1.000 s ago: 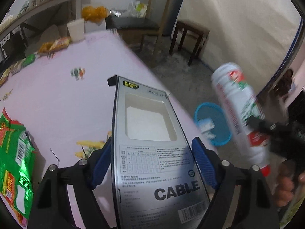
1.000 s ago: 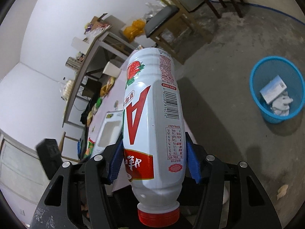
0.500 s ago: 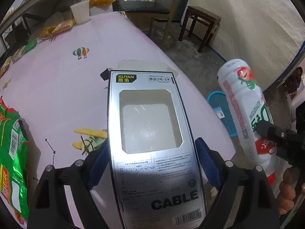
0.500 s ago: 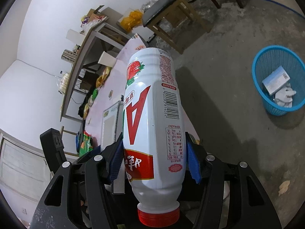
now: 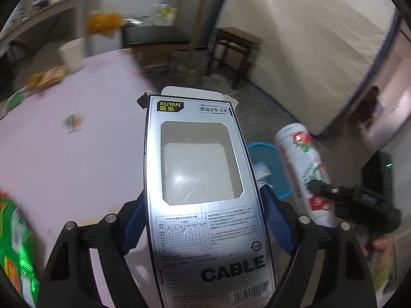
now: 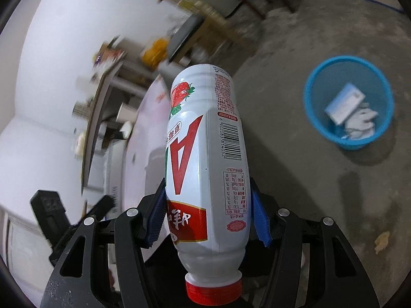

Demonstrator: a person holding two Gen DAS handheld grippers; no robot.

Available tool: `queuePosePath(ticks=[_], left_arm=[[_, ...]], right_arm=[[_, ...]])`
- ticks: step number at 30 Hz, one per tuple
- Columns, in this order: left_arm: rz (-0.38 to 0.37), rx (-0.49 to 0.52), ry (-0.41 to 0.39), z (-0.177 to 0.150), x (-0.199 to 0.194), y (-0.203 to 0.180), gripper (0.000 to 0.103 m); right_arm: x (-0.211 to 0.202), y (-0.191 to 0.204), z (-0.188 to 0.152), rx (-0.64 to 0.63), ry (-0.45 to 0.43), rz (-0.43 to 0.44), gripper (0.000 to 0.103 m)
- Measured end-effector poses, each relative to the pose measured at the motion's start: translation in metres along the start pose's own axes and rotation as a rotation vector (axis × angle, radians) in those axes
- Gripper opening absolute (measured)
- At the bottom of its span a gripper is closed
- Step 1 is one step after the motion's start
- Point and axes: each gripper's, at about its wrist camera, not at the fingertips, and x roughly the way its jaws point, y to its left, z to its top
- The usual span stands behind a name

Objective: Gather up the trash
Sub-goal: 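Carry the box and bottle to the blue wastebasket and release both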

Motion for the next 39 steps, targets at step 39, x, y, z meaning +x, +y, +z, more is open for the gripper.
queuePosePath(ticks=[39], left_arm=[[-0.207, 0.016, 0.122, 0.069, 0.07, -0.083, 0.096]], right_arm=[[-0.028, -0.179, -0.002, 0.485, -0.172, -0.257, 0.076]])
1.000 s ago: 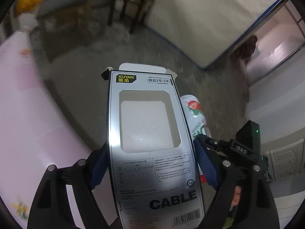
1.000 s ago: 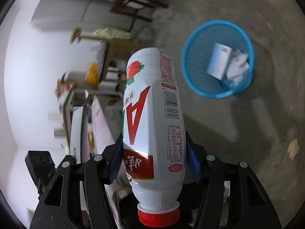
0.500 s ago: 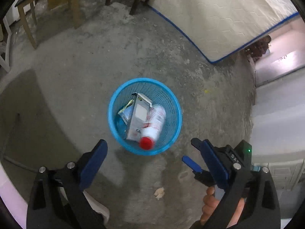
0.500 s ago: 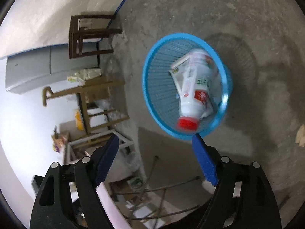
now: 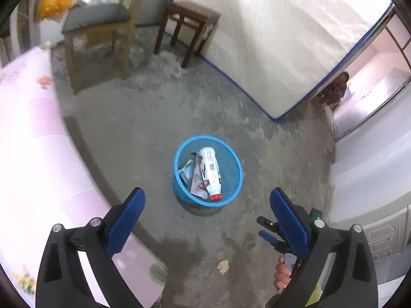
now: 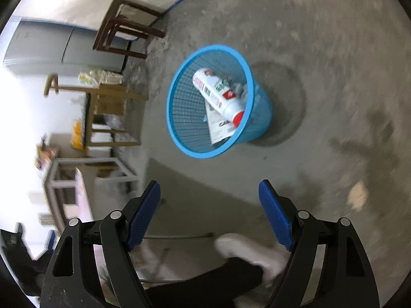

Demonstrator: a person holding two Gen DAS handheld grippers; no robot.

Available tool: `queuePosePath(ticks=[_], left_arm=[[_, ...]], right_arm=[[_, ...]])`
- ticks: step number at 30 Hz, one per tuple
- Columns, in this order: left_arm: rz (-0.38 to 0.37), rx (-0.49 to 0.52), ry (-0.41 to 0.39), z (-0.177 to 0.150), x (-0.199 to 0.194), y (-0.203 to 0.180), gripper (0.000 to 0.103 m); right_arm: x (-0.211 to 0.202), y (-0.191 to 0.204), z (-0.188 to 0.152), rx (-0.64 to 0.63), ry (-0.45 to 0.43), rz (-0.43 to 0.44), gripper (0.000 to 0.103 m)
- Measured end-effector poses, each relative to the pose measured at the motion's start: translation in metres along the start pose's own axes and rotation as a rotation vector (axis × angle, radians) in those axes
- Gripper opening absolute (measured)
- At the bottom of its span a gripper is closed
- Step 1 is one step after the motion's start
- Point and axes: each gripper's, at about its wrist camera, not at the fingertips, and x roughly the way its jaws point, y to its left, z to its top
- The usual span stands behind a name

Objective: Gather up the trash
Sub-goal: 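Carry the box and bottle to the blue wastebasket and release both, then move both tools back to the table toward the chip bags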

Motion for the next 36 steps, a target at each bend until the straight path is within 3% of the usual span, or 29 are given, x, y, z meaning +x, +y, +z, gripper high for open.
queuePosePath(ticks=[4, 8, 14, 22, 25, 28, 32, 36], left_arm=[[0.022, 0.032, -0.1, -0.021, -0.057, 0.011, 0.096], [0.053, 0.022, -0.191, -0.053, -0.113, 0.037, 0.096], [0.141, -0.051, -0.355, -0.116, -0.197, 0.086, 0.096], [0.352, -0.229, -0.563, -0.221, -0.308, 0.164, 0.096], [0.388, -0.325, -0.625, -0.256, -0.331, 0.188, 0.096], [0.387, -0.404, -0.619, -0.278, -0.333, 0.205, 0.096], [0.372, -0.479, -0.607, -0.306, -0.329, 0.221, 0.096], [0.372, -0.538, -0.568, -0.329, -0.316, 0.239, 0.095]], right_arm=[[-0.009, 0.02, -0.007, -0.141, -0.056, -0.084, 0.075], [-0.013, 0.039, -0.012, -0.216, -0.075, -0.104, 0.073], [-0.024, 0.089, -0.044, -0.392, -0.06, -0.022, 0.073], [-0.038, 0.188, -0.116, -0.707, 0.035, 0.181, 0.073], [-0.033, 0.234, -0.154, -0.834, 0.117, 0.275, 0.074], [-0.019, 0.273, -0.192, -0.914, 0.235, 0.366, 0.074], [0.018, 0.325, -0.252, -0.982, 0.458, 0.466, 0.073], [0.057, 0.367, -0.302, -1.041, 0.608, 0.462, 0.07]])
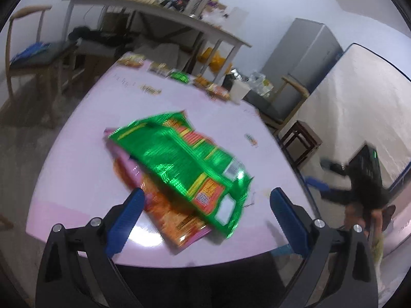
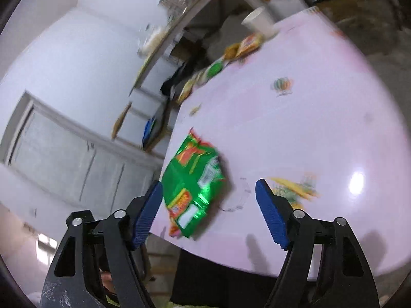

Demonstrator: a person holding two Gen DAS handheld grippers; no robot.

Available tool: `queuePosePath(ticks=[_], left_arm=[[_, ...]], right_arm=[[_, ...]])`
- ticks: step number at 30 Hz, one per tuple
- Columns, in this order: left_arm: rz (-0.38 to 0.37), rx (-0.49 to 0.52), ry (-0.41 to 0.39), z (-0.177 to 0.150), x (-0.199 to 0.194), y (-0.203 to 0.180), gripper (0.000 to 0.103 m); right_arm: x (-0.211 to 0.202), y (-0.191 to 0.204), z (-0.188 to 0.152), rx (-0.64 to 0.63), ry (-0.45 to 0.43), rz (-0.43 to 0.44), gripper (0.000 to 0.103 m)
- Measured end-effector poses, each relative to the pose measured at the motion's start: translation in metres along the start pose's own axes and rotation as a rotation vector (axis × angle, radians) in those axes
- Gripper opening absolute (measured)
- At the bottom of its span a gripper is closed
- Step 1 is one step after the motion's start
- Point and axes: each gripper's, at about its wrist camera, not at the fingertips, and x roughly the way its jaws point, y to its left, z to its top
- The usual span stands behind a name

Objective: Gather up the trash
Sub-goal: 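Move both tools back to the table toward the chip bags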

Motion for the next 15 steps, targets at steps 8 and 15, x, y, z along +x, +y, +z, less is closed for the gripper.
queuePosePath(ticks=[8, 15], left_arm=[[0.025, -0.151, 0.151, -0.006, 0.042, 0.054, 0.066], [0.001, -0.158, 0.187, 0.001, 0.06, 0.065, 0.041]], right_arm=[[0.104, 0.022, 0.028, -0.047, 0.176, -0.112, 0.063], [0.145, 0.014, 0.03, -0.026, 0.285, -0.129, 0.045]])
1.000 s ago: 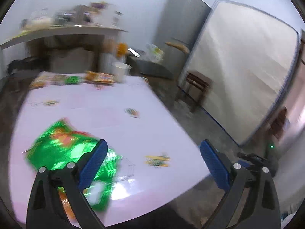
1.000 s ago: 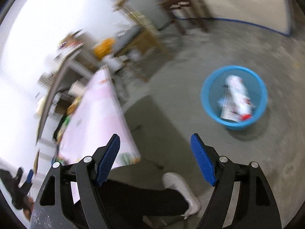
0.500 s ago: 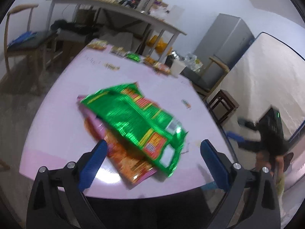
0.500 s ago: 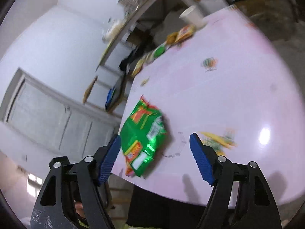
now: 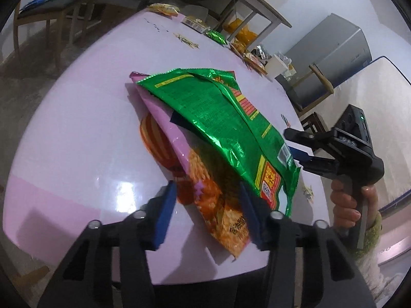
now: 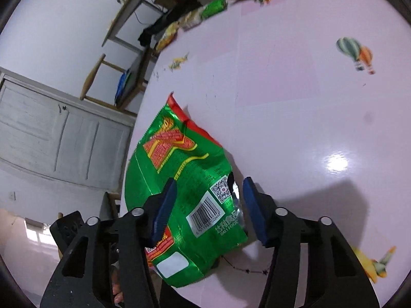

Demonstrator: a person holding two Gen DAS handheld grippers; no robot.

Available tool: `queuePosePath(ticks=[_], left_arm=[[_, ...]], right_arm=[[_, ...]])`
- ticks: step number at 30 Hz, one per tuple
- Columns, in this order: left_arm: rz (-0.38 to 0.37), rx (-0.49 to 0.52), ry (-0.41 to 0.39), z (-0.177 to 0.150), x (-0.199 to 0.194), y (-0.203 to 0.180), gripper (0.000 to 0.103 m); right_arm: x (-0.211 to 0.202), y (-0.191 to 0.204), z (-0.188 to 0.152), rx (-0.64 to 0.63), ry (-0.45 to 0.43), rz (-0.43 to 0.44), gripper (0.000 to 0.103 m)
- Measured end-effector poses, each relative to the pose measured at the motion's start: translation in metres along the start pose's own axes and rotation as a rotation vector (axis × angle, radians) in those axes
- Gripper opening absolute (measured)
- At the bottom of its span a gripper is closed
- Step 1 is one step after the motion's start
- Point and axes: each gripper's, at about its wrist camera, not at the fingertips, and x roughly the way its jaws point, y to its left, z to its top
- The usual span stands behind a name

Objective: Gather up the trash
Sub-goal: 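Move both tools back to the table toward the chip bags, then grasp the green chip bag with the right tool while the left tool grasps the pink chip bag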

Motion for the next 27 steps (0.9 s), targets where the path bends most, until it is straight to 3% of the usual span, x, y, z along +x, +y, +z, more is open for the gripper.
queuePosePath(ticks=[3, 4, 6, 15, 20, 23, 26, 27], left_arm=[[0.01, 0.006, 0.008, 0.001, 0.003, 0.0, 0.025], [0.009, 0.001, 0.01, 0.002, 0.005, 0.0, 0.023], [0.008, -0.004, 0.01, 0.003, 0.007, -0.001, 0.02], [-0.019, 0.041, -0.01, 0.002, 0.003, -0.018, 0.015], [-0.018, 0.108, -0.034, 0.002, -0.001, -0.037, 0.014], [-0.023, 0.127, -0.029, 0.002, 0.001, -0.044, 0.014], [-0.022, 0.138, -0.019, 0.001, 0.004, -0.049, 0.014], [-0.023, 0.136, -0.012, 0.001, 0.006, -0.05, 0.014]], right_arm=[[0.004, -0.005, -0.002, 0.012, 0.025, -0.002, 0.029], [0.004, -0.005, -0.003, 0.017, 0.028, 0.003, 0.027], [0.0, -0.007, -0.005, 0.025, 0.025, 0.001, 0.01], [-0.032, -0.015, -0.027, 0.018, -0.075, -0.07, 0.002], [-0.067, -0.039, -0.048, 0.082, -0.202, -0.154, 0.002], [-0.08, -0.051, -0.058, 0.108, -0.256, -0.222, 0.009], [-0.102, -0.061, -0.074, 0.125, -0.337, -0.297, 0.04], [-0.106, -0.059, -0.077, 0.123, -0.362, -0.31, 0.04]])
